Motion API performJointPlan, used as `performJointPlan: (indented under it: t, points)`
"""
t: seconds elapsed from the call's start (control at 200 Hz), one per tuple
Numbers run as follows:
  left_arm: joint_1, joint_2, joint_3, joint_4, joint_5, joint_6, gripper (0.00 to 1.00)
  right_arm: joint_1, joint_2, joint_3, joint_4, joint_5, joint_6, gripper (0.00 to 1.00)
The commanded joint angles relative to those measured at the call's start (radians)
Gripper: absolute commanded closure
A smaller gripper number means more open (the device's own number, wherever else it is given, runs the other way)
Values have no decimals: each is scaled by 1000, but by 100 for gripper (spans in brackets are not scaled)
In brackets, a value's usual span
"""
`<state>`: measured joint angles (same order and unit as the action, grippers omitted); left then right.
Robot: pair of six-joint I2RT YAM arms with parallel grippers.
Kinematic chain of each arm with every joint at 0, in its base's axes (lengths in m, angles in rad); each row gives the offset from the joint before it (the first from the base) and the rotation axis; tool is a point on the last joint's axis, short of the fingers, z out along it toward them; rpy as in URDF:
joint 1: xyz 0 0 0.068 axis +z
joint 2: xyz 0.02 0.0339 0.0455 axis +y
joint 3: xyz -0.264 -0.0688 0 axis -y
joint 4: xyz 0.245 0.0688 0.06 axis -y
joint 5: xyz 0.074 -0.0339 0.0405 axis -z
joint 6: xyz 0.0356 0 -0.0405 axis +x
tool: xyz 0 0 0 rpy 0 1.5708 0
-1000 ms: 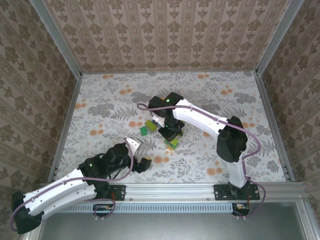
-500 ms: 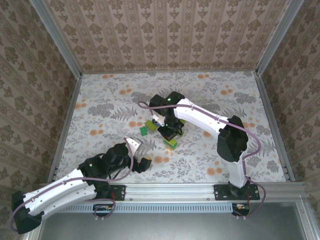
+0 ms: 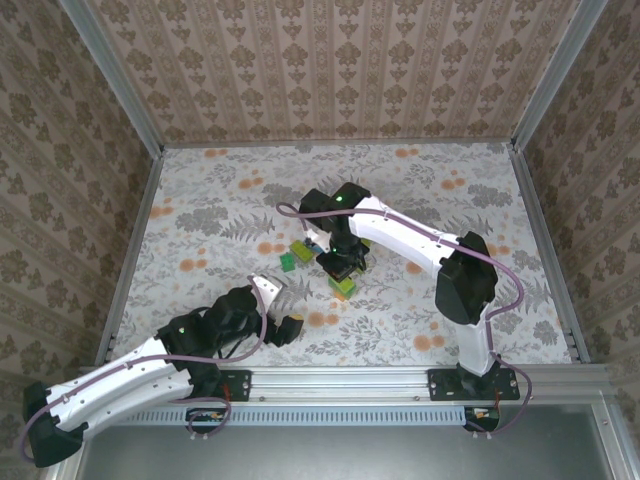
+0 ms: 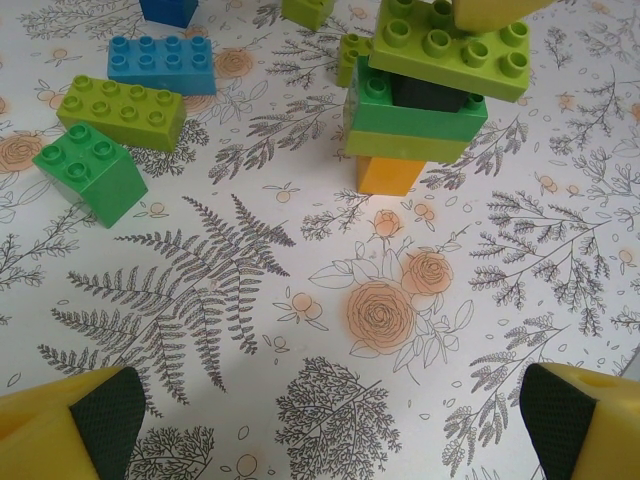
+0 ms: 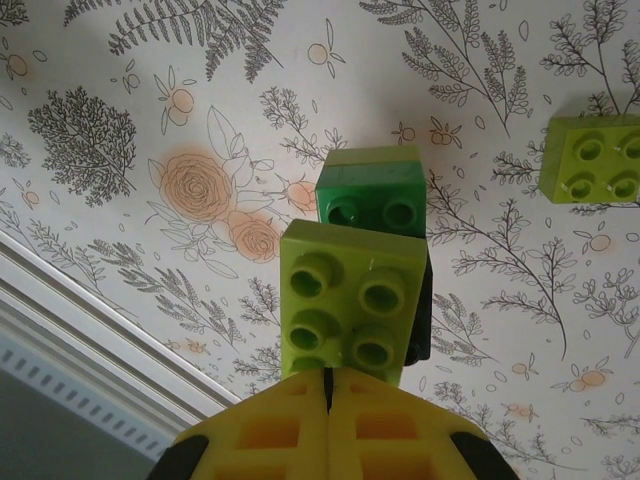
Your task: Assemble a carrot with lego
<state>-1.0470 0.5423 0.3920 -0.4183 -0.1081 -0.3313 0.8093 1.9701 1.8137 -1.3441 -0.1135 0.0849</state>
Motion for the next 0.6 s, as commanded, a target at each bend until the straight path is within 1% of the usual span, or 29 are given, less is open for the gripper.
performJointPlan:
  t: [0.0,0.595]
  points:
    - [-7,-2,-4,5,-7,21,0,-5,-54,20,-49,18,5,100]
    - [-6,-1,-3,7,-6,21,0,-9,-41,-19,-26,14,-1,100]
